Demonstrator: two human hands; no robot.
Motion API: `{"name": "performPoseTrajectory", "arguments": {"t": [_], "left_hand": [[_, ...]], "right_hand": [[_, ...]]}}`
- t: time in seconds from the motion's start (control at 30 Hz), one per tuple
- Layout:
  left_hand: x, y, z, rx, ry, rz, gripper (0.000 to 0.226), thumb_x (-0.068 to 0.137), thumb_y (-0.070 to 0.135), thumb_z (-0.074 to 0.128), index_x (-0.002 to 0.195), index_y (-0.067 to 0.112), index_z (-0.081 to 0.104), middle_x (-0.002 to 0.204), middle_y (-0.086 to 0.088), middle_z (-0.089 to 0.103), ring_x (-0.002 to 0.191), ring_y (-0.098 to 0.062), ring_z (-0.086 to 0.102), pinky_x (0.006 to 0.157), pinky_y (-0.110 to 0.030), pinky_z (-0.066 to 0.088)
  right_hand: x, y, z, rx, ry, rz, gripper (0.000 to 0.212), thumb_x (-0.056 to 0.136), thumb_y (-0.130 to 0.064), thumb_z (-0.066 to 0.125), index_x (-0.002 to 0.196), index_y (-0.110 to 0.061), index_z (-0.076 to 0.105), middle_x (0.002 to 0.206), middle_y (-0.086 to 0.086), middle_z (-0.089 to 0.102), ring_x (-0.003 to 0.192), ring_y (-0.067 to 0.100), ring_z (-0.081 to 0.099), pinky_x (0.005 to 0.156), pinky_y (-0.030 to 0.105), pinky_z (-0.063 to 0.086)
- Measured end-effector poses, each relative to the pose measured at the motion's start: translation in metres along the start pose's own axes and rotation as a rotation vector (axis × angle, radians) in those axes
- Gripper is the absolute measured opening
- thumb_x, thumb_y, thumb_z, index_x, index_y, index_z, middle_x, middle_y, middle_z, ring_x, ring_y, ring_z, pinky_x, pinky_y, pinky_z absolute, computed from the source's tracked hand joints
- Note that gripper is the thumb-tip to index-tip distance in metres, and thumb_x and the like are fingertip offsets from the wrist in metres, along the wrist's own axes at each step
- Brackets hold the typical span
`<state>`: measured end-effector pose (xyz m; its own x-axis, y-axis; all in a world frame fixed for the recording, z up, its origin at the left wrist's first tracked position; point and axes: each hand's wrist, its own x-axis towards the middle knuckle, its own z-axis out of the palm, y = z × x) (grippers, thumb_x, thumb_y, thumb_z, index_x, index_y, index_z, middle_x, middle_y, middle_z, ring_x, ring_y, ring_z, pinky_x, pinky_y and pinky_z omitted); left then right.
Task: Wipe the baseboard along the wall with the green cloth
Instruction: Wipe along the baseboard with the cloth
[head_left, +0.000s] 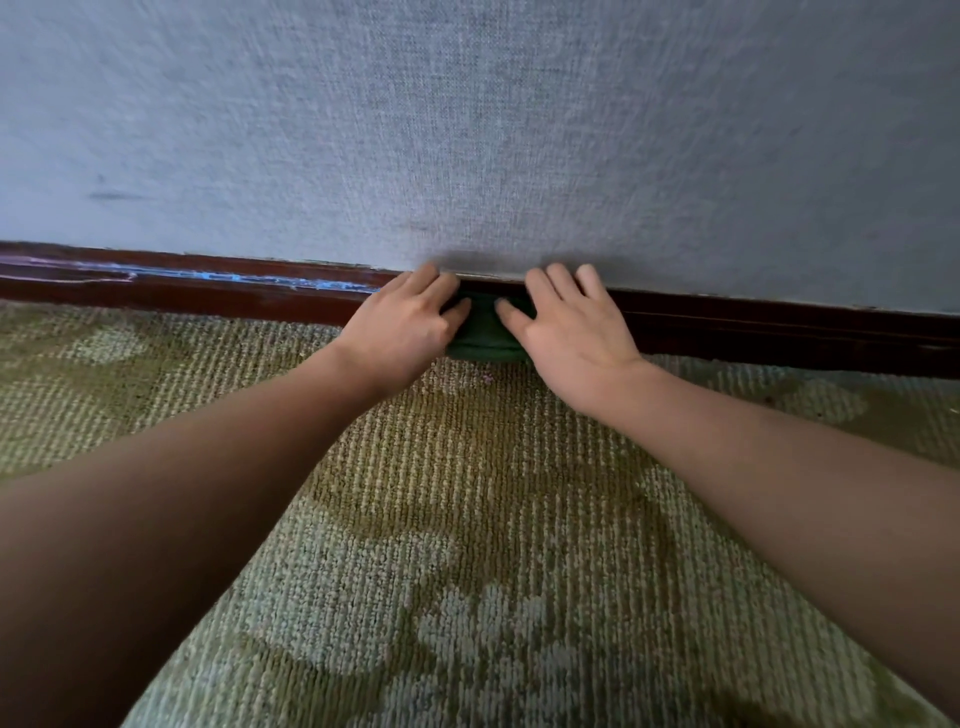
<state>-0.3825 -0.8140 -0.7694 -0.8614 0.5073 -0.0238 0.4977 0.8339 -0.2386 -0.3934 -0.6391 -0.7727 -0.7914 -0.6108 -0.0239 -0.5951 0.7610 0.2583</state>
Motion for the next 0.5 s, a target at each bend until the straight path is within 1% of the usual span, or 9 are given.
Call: {"name": "performPoseTrajectory", "arguments": {"t": [0.13, 0.3, 0.4, 0.5], "left_hand": [[-0.001, -0.002, -0.001, -0.026, -0.032, -0.023, 0.044, 0.088, 0.003, 0.048, 0.131, 0.001, 0.046, 0.117, -0.017, 0.047, 0.110, -0.032, 0.039, 0.096, -0.038, 0.034], [-0.001, 0.002, -0.003, -0.014, 0.002, -0.003, 0.041, 0.086, 0.001, 0.051, 0.127, 0.000, 0.050, 0.115, -0.018, 0.049, 0.108, -0.032, 0.042, 0.094, -0.039, 0.037], [0.003, 0.009, -0.005, 0.003, 0.008, 0.015, 0.041, 0.088, 0.005, 0.048, 0.128, 0.002, 0.047, 0.118, -0.014, 0.047, 0.111, -0.030, 0.040, 0.096, -0.037, 0.035], [0.013, 0.022, -0.007, 0.017, 0.032, 0.033, 0.038, 0.089, 0.005, 0.045, 0.127, 0.002, 0.048, 0.118, -0.014, 0.048, 0.111, -0.030, 0.042, 0.096, -0.037, 0.036]], "right_hand": [[0.003, -0.002, 0.000, 0.000, 0.017, -0.007, 0.049, 0.091, -0.010, 0.040, 0.140, -0.016, 0.031, 0.122, 0.013, 0.037, 0.116, 0.031, 0.029, 0.097, 0.041, 0.021], [-0.002, 0.002, -0.002, -0.030, 0.012, -0.014, 0.053, 0.090, -0.010, 0.041, 0.141, -0.016, 0.028, 0.124, 0.014, 0.037, 0.118, 0.031, 0.029, 0.098, 0.042, 0.022], [-0.007, 0.007, -0.005, -0.048, -0.007, -0.005, 0.053, 0.089, -0.011, 0.039, 0.141, -0.017, 0.030, 0.123, 0.014, 0.037, 0.117, 0.032, 0.030, 0.098, 0.042, 0.022], [-0.018, 0.016, -0.003, -0.087, -0.041, 0.021, 0.056, 0.088, -0.013, 0.045, 0.141, -0.018, 0.028, 0.123, 0.014, 0.036, 0.116, 0.031, 0.030, 0.097, 0.041, 0.023]]}}
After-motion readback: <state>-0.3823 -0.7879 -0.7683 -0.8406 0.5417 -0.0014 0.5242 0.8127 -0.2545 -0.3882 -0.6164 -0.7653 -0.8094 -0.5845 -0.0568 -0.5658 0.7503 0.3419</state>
